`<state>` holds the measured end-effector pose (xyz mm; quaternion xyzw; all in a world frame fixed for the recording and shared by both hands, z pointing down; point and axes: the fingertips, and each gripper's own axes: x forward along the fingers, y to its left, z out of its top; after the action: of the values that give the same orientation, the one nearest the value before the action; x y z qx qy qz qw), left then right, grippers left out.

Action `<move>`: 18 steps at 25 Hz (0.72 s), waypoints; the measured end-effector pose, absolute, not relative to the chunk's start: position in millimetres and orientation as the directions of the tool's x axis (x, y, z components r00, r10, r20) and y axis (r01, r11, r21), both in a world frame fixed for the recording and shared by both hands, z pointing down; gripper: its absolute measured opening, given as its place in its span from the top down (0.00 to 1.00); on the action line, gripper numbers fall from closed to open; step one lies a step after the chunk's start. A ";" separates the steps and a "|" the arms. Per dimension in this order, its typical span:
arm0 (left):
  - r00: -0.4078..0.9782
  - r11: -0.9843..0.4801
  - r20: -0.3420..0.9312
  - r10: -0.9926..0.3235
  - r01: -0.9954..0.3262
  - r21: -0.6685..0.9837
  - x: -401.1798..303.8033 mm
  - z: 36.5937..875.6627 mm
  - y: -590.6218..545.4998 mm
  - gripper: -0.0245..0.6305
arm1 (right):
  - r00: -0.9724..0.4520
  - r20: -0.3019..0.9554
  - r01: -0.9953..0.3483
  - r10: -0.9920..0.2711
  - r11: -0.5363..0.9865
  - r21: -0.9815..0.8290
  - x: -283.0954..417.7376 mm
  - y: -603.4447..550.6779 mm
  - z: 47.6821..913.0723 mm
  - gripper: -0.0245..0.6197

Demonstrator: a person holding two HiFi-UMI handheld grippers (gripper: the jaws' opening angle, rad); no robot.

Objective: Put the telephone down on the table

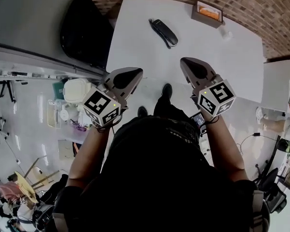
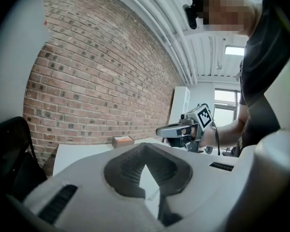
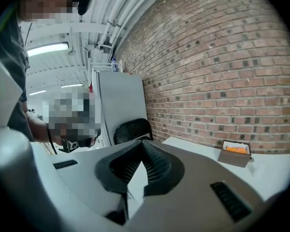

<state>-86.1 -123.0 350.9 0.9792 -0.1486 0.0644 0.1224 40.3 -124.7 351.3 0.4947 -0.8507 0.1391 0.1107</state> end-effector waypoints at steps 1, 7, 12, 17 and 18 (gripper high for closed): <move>0.950 -0.929 0.162 -0.266 -0.298 0.218 -91.8 351.0 -114.1 0.95 | -0.478 0.327 -0.877 -0.815 0.463 -0.126 35.4 -113.0 351.2 0.94; 0.963 -0.944 0.159 -0.217 -0.249 0.218 -105.9 348.1 -64.0 0.95 | -0.429 0.319 -0.903 -0.845 0.408 -0.134 25.4 -49.5 346.7 0.94; 0.972 -0.954 0.146 -0.184 -0.212 0.214 -90.5 340.0 -25.3 0.95 | -0.405 0.304 -0.914 -0.862 0.381 -0.137 38.6 -5.0 338.9 0.94; 0.969 -0.949 0.142 -0.200 -0.228 0.216 -76.5 338.9 9.7 0.95 | -0.415 0.290 -0.910 -0.862 0.395 -0.129 52.6 33.0 334.2 0.94; 0.967 -0.946 0.144 -0.208 -0.236 0.220 -72.8 340.7 17.8 0.95 | -0.421 0.288 -0.907 -0.860 0.400 -0.130 56.4 42.4 334.4 0.94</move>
<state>-72.8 17.8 340.7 0.9847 -0.1127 0.0597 0.1188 56.4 42.4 334.4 0.5310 -0.8321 0.1340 0.0874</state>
